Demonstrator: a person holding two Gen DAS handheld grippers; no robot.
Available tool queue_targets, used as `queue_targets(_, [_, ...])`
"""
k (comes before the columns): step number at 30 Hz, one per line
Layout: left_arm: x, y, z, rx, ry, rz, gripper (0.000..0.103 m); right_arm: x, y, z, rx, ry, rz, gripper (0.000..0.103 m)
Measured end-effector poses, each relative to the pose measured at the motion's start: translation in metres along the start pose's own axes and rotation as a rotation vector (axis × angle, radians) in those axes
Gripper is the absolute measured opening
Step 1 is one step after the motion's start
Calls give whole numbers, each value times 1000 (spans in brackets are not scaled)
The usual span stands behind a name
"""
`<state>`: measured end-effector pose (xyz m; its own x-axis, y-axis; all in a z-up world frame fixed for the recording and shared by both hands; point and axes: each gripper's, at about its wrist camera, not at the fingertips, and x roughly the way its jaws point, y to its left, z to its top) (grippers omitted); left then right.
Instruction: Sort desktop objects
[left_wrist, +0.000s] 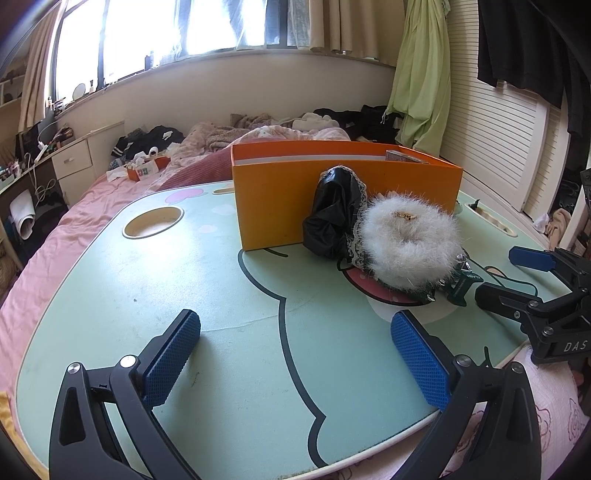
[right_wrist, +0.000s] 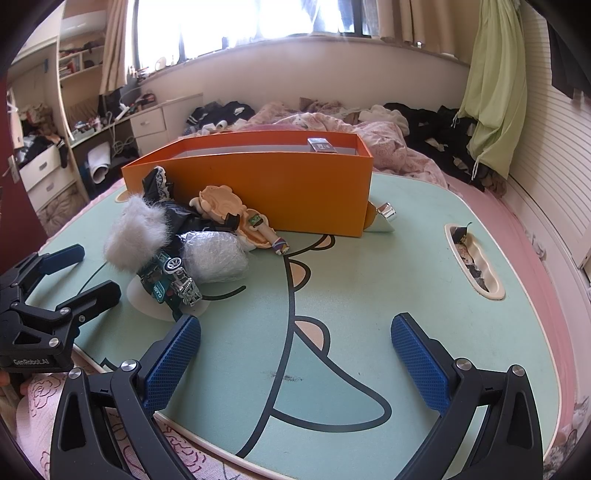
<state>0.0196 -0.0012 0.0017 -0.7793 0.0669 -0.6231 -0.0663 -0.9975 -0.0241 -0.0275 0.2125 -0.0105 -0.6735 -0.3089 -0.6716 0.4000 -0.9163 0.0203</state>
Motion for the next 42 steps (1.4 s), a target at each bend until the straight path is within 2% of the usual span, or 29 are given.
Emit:
queue_targets(10, [0,0,0,0,-1,0,103,-3,0,2,-1,-4,7,103])
queue_targets(13, [0,0,0,-1,-1,-1,103,-6,-1,6,5,1,36,103])
queue_targets(16, [0,-1,0,-1,-1,-3,103,-9,-17,16,64,-5,112,103])
queue_targets(18, [-1,-1,1,-1,-1,-3,103,-12,-37,29,150,-28,128,102])
queue_targets(21, [-1,-1,1,-1,-2,-3,103,-17,-78,54,322,-65,108,93])
queue_targets(24, [-1,-1,0,-1,-2,-3,103,-8,-115,77,449,-46,38,83])
queue_targets(28, [-1,-1,0,-1,-2,-3,103,31,-140,97,518,65,56,72])
queue_targets(31, [-1,-1,0,0,-2,-3,103,60,-148,98,557,153,73,64])
queue_targets(32, [-1,-1,0,0,-2,-3,103,65,-148,98,557,168,85,63])
queue_targets(36, [-2,-2,1,0,-4,-5,103,67,-135,102,469,167,24,60])
queue_targets(39, [-2,-2,1,1,-4,-5,103,68,-120,96,354,181,-16,55])
queue_targets(42, [-2,-2,1,1,-4,-5,103,61,-118,88,333,182,19,53])
